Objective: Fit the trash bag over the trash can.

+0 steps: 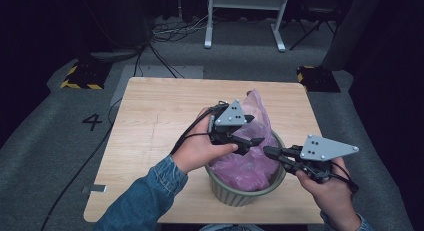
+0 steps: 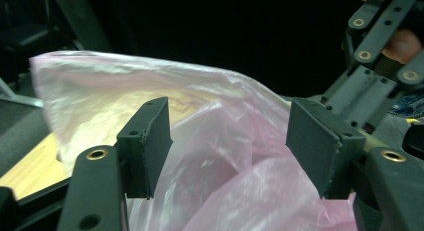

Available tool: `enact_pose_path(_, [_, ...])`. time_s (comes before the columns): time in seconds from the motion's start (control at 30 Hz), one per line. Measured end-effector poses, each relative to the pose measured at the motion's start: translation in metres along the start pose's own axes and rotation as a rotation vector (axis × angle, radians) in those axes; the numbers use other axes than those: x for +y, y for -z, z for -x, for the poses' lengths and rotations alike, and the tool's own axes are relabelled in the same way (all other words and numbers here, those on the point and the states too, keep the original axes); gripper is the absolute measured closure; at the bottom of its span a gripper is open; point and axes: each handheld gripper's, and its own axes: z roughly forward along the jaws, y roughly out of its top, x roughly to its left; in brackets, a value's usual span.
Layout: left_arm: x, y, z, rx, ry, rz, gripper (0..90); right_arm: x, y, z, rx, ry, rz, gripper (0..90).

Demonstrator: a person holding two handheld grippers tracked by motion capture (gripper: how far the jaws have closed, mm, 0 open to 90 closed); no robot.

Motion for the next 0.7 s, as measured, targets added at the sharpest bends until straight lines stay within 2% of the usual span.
enact_pose_path(0.2, [-0.002,-0.012,-0.009,-0.008,-0.012,-0.034,32.8,0.002,0.001,-0.002,0.011,0.011,0.003,89.3])
enact_pose_path(0.33, [-0.005,-0.016,-0.011,-0.05,0.014,-0.045,35.6,0.002,0.0,-0.002,0.013,0.017,0.003,89.3])
enact_pose_path(0.43, [-0.006,-0.018,-0.009,-0.085,0.018,-0.065,42.1,0.002,0.0,-0.001,0.013,0.018,0.001,89.4])
enact_pose_path(0.5, [-0.006,-0.019,-0.007,-0.098,0.007,-0.072,47.5,0.002,-0.001,-0.001,0.016,0.017,0.004,89.4])
enact_pose_path(0.63, [-0.006,-0.02,-0.004,-0.111,-0.016,-0.077,62.9,0.003,-0.002,-0.002,0.019,0.02,0.004,89.5])
enact_pose_path(0.7, [-0.006,-0.02,-0.004,-0.113,-0.034,-0.086,74.0,0.003,-0.002,-0.002,0.021,0.021,0.004,89.5])
